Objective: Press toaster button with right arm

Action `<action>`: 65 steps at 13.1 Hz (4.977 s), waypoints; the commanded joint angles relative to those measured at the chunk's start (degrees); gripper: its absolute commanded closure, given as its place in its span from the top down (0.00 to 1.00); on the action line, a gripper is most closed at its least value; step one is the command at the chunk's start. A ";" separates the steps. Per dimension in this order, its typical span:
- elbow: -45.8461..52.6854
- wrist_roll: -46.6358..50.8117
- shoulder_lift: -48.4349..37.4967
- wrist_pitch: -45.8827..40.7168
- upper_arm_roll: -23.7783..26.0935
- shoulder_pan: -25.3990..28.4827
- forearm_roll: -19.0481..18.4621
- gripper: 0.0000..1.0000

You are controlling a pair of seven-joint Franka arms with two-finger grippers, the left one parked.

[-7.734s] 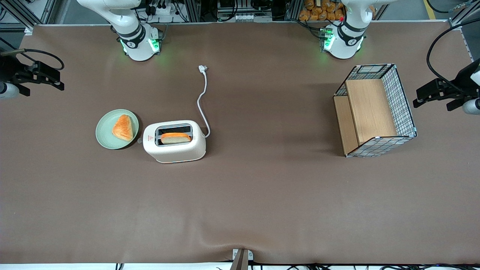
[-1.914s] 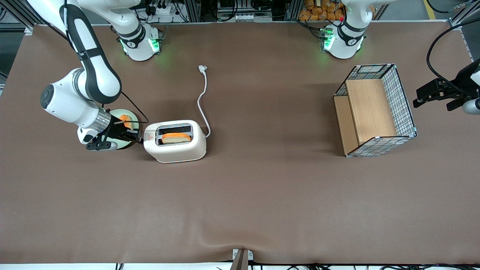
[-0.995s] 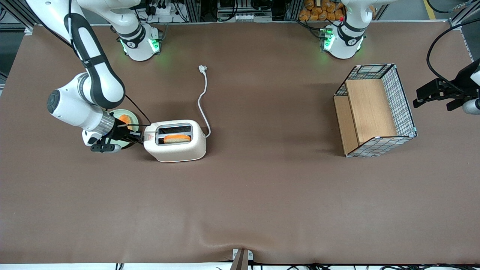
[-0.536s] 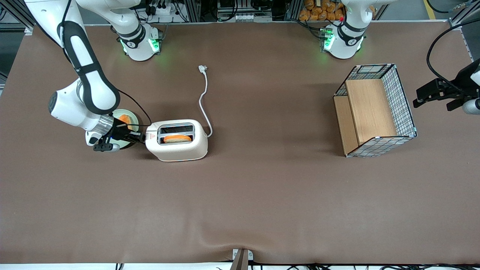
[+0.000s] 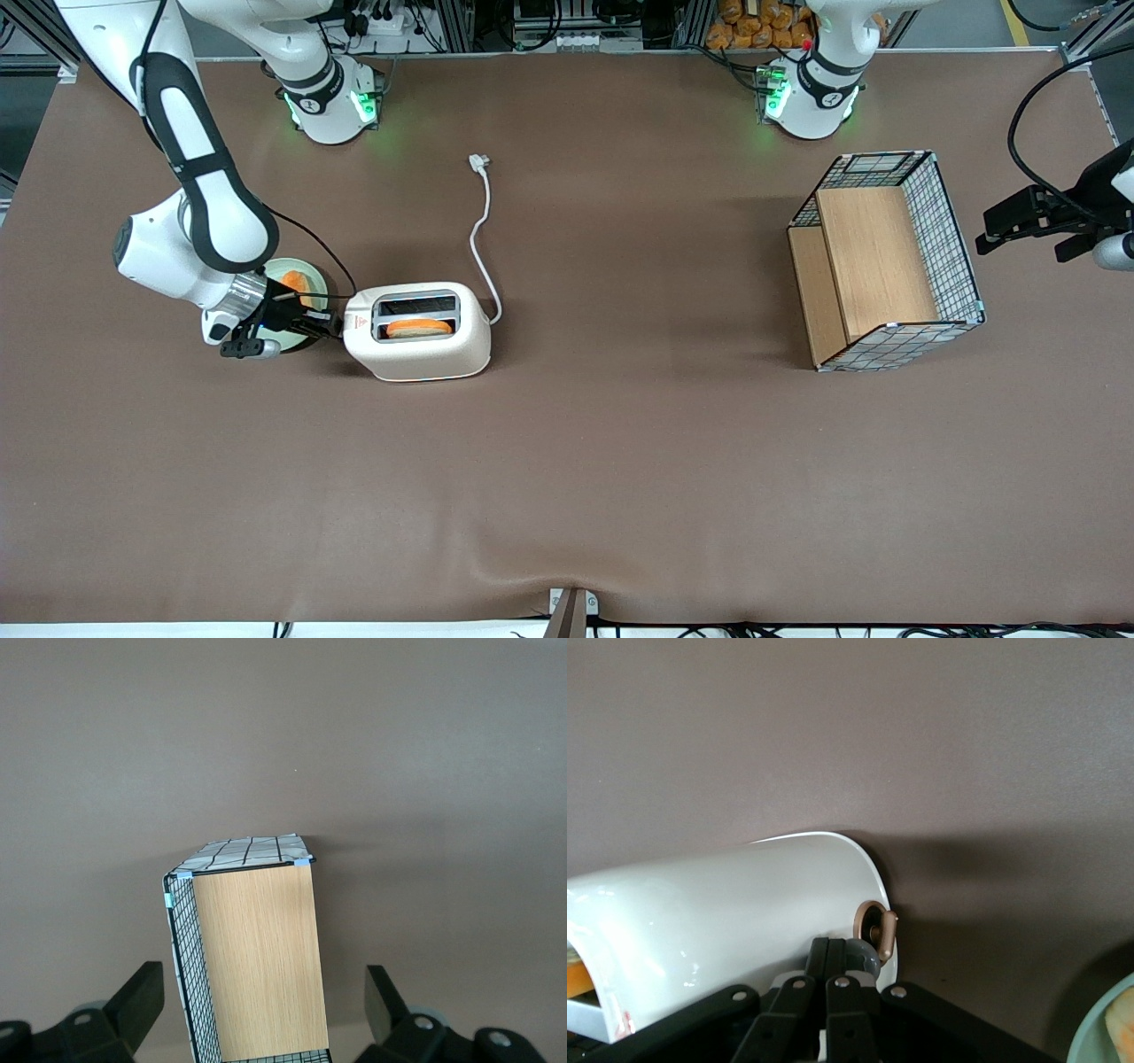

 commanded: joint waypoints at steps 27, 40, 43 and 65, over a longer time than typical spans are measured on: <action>23.85 32.87 -11.29 -46.53 -6.75 -3.37 -22.23 0.07; 34.24 33.75 -18.58 -62.80 -5.52 -3.37 -40.51 0.48; 33.97 33.66 -21.48 -63.68 -4.12 -4.07 -44.82 0.49; 34.76 27.25 -26.23 -62.72 -2.35 -5.22 -51.59 1.00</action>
